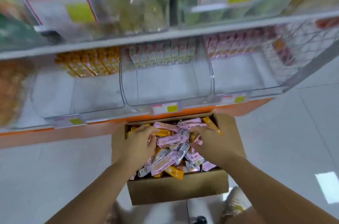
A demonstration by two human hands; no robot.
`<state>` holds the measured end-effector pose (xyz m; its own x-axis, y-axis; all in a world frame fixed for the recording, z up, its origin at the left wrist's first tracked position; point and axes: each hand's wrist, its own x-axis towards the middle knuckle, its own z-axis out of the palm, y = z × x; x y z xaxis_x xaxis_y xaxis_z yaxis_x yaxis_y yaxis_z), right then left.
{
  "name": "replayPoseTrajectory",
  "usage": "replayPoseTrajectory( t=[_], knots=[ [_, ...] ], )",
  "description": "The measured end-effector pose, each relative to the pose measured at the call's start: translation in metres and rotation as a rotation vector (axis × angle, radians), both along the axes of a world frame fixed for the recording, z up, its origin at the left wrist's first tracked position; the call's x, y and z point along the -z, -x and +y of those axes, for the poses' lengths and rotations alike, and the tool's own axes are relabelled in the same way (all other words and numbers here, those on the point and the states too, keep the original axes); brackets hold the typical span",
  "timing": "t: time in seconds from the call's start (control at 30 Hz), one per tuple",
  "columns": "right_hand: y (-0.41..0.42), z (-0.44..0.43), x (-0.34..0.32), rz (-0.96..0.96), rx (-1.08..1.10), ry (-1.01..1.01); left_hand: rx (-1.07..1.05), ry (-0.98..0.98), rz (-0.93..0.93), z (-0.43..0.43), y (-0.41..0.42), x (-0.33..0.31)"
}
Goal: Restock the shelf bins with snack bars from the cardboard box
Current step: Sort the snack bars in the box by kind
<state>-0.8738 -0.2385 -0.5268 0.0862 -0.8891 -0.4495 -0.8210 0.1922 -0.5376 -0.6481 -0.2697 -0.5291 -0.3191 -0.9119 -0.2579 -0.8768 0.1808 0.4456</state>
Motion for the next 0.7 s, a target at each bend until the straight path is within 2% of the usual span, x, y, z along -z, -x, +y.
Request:
replayPoseTrajectory(
  t=[0.1,0.17,0.27,0.4,0.53,0.7],
  knots=[
    [-0.023,-0.003,0.071,-0.014,-0.061,0.000,0.015,-0.073,0.048,0.006,-0.019,0.068],
    [-0.030,-0.003,0.105,0.043,-0.113,0.009,0.086,-0.125,0.067,0.009,-0.024,0.101],
    [-0.033,-0.004,0.137,0.105,-0.174,0.115,0.179,-0.072,0.067,0.009,-0.028,0.136],
    [-0.030,-0.002,0.155,0.102,-0.163,0.210,0.232,-0.039,0.089,0.010,-0.024,0.158],
    [-0.025,0.006,0.151,0.006,-0.122,0.295,0.271,-0.026,0.111,0.021,-0.016,0.158],
    [-0.008,0.034,0.125,-0.021,-0.005,0.447,0.334,0.079,-0.059,0.041,-0.005,0.161]
  ],
)
